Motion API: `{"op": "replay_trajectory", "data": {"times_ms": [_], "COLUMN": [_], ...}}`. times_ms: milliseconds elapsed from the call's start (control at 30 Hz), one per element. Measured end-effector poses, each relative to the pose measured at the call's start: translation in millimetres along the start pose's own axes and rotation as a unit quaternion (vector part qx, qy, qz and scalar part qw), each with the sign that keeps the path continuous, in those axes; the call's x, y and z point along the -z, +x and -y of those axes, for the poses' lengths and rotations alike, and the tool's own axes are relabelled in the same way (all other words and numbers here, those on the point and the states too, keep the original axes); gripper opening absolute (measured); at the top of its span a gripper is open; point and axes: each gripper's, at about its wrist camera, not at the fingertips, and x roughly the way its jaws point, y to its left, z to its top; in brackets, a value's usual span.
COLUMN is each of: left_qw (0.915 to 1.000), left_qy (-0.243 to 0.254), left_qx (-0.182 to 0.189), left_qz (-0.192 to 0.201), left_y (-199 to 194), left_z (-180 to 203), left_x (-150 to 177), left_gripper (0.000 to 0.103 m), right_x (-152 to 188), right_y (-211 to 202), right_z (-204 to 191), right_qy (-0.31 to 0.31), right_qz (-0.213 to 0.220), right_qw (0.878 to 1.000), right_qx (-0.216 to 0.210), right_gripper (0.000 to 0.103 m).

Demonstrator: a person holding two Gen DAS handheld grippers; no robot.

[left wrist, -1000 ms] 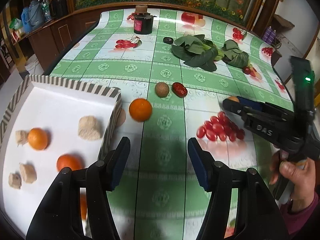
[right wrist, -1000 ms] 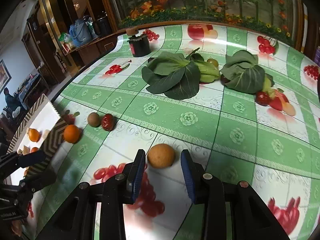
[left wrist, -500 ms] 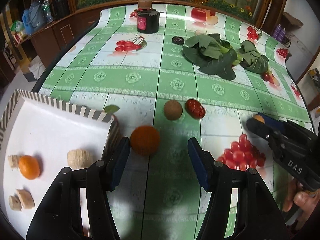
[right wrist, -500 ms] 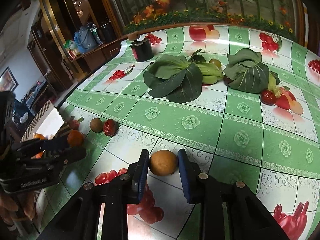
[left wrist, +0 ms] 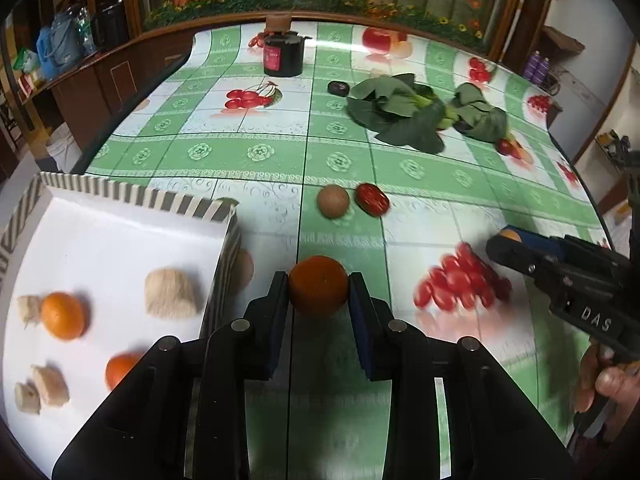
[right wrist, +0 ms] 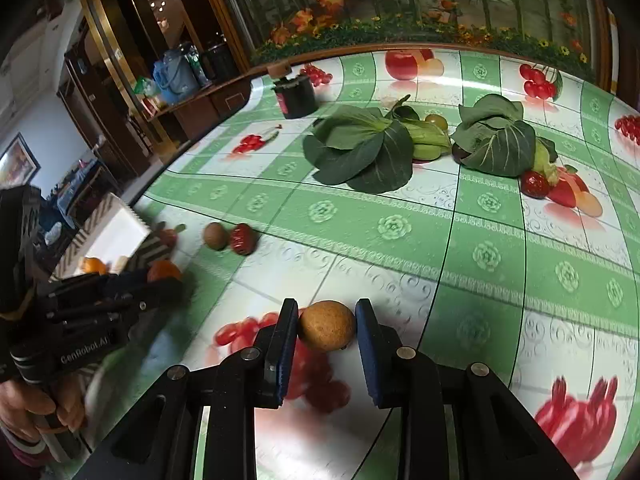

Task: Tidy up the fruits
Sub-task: 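Carry the orange and tan ball into the tray and open both grippers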

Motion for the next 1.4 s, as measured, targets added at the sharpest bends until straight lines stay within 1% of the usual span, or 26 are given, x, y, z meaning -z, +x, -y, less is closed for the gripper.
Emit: {"op": "replay_trajectory", "data": {"times_ms": [100,200,367,533,733,1067,1400], "left_qw": [0.9999,0.9997,0.9994,0.9984,0.9968,0.9949,0.9936], "left_qy": [0.002,0.012,0.015,0.019,0.019,0.001,-0.021], "left_qx": [0.005,0.002,0.003,-0.011,-0.026,-0.047,-0.062], "left_qz": [0.009,0.019,0.030,0.052,0.073,0.089,0.093], "left_y": [-18,-34,-54,-77,-97,-119,-127], "left_z": [2,6,7,4,-6,-33,-60], "left_x": [13,27,47,65,79,94,103], "left_gripper": [0.029,0.029,0.029,0.029,0.029,0.029,0.029], "right_x": [6,15,33,50,63,68,64], "right_y": [-15,-29,-43,-50,-57,-57,-53], "right_z": [-8,-19,-42,-65,-92,-133,-166], "right_qy": [-0.001,0.001,-0.003,-0.004,-0.014,-0.041,-0.072], "right_qz": [0.007,0.013,0.017,0.018,0.021,0.022,0.020], "right_qw": [1.000,1.000,1.000,0.999,0.999,0.997,0.994], "right_qx": [-0.003,-0.010,-0.020,-0.033,-0.048,-0.065,-0.076], "right_gripper": [0.029,0.029,0.029,0.029,0.029,0.029,0.029]}}
